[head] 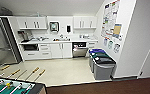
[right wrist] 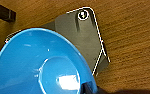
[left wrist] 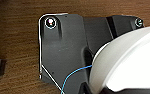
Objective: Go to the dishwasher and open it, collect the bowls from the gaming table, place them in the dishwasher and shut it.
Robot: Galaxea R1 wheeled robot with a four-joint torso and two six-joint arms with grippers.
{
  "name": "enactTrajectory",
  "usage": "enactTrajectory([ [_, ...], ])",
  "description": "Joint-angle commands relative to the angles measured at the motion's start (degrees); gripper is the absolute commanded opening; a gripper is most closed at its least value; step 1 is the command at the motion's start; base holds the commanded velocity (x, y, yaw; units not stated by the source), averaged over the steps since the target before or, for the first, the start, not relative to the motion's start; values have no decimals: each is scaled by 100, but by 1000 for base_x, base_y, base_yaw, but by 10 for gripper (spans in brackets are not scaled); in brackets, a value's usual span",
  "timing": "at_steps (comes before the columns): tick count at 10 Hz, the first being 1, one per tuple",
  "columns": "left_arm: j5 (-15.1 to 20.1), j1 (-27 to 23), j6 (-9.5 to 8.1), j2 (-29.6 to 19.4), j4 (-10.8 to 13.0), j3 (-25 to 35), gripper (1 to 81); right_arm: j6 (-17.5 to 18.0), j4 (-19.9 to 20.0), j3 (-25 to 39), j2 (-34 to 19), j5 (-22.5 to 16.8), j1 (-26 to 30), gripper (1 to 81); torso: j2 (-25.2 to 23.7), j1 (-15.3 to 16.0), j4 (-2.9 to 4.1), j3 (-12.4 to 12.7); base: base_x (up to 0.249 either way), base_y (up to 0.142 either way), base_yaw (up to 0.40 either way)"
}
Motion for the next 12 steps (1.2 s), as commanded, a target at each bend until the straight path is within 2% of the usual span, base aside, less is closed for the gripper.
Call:
enactTrajectory([
  [1,200,-244,12,-62,22,0,10,-20,-51,2,-128,-299,214,10,0,0,0,0,234,0,0],
  [5,183,-218,-23,-44,-31,0,10,15,-42,2,-93,-299,285,10,0,0,0,0,234,0,0],
  [7,175,-201,-32,-52,-75,0,10,-29,-51,2,-5,-537,417,10,0,-2,0,0,234,0,0],
  [12,104,-192,-32,-97,-93,0,10,-28,-51,-60,3,-616,469,10,0,2,0,0,234,0,0],
])
